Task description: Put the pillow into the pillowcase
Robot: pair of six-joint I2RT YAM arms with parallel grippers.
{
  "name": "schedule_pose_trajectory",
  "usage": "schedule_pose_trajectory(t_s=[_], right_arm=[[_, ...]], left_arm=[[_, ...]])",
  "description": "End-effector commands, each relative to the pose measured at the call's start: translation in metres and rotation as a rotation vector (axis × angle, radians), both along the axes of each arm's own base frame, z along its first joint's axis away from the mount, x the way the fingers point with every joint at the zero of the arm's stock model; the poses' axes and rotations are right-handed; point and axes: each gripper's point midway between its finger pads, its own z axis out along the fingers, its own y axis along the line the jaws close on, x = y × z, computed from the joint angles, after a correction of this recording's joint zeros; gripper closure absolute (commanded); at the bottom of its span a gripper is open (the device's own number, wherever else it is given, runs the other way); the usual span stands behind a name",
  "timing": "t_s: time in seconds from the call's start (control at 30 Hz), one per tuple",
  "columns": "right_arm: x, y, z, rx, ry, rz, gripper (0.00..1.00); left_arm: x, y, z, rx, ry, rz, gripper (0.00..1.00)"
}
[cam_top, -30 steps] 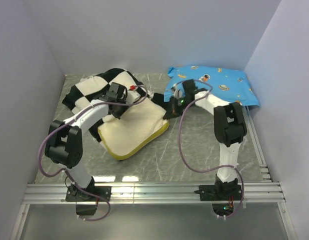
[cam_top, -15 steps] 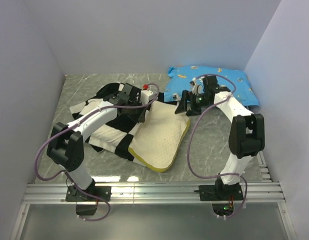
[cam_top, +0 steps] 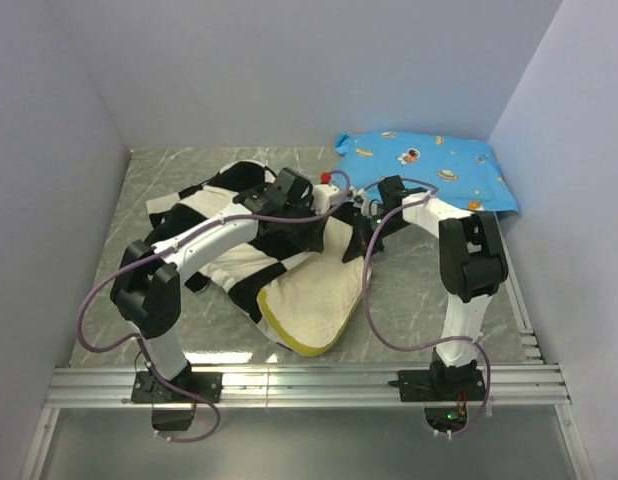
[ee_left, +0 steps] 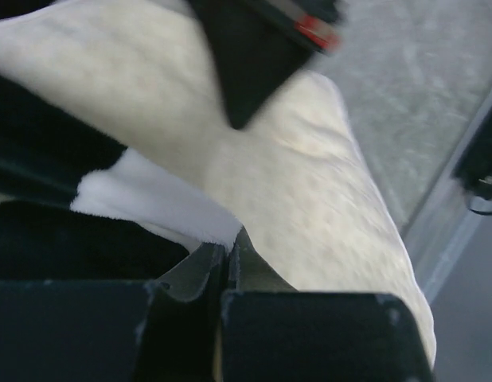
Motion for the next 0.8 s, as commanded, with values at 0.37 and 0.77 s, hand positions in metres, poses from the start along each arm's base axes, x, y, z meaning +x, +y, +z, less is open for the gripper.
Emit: schedule_pose_trajectory(t_s=[0.37, 0.77], right_arm=[[0.043, -0.063, 0.027, -0.115, -0.221, -0.052, 1.00], [0.038, -0.078, 0.050, -0.180, -0.338, -0.028, 0.91]], left_arm=[[-0.003, 0.031, 0.119, -0.412, -0.121, -0.011, 0.27], [0.090, 0.407, 0.023, 0.296, -0.236, 1.000, 0.24]])
